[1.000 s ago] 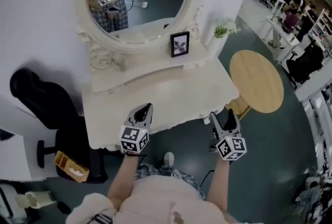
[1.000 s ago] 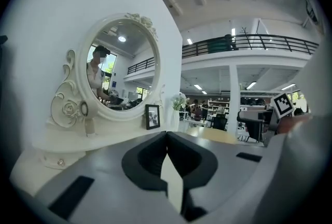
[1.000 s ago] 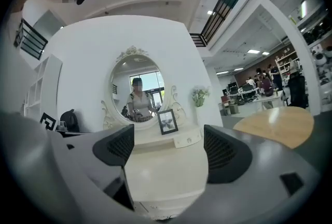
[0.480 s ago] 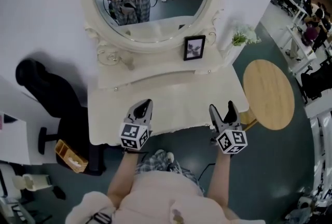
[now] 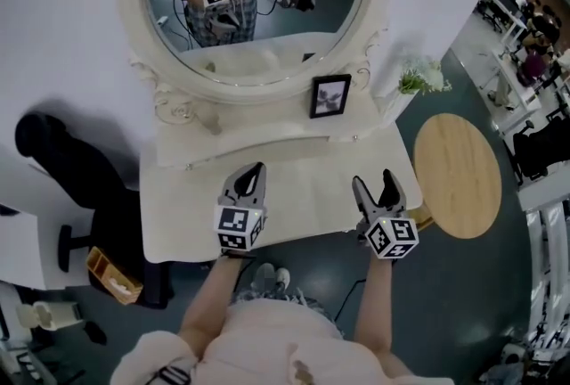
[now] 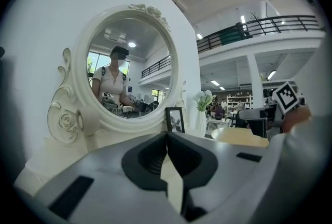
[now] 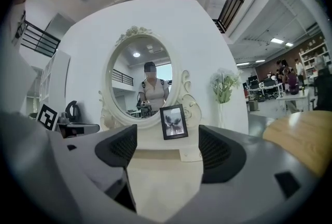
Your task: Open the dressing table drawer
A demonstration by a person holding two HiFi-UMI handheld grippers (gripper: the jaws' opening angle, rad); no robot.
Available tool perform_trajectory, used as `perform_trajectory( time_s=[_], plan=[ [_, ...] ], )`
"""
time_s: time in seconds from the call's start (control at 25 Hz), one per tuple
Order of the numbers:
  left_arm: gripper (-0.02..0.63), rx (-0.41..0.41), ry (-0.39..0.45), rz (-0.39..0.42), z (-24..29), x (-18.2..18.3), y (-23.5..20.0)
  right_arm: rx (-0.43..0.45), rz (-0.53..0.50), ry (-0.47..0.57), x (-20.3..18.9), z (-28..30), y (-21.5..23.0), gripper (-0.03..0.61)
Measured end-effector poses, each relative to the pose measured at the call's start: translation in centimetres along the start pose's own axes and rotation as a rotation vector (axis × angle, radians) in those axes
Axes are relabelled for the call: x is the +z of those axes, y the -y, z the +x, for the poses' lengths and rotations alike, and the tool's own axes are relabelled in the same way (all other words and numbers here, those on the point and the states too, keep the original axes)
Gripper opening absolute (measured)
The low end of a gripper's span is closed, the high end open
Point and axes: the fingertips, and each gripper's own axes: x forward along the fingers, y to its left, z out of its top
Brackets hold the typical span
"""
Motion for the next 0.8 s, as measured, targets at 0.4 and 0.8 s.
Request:
perform_trajectory(
  time_s=[0.4,0.8],
  plan=[
    [0.028,-0.015,-0.049,-0.001,9.2,-2.7,2.6,-0.035,-0.009,-0.097,-2.9,6.7,6.1,0.333],
    [0.028,-0.015,-0.117,-0.084,14.1,-7.7,4.0,-0.09,-0.076,-0.252,-9.2,13.7,10.5,0.257]
  ],
)
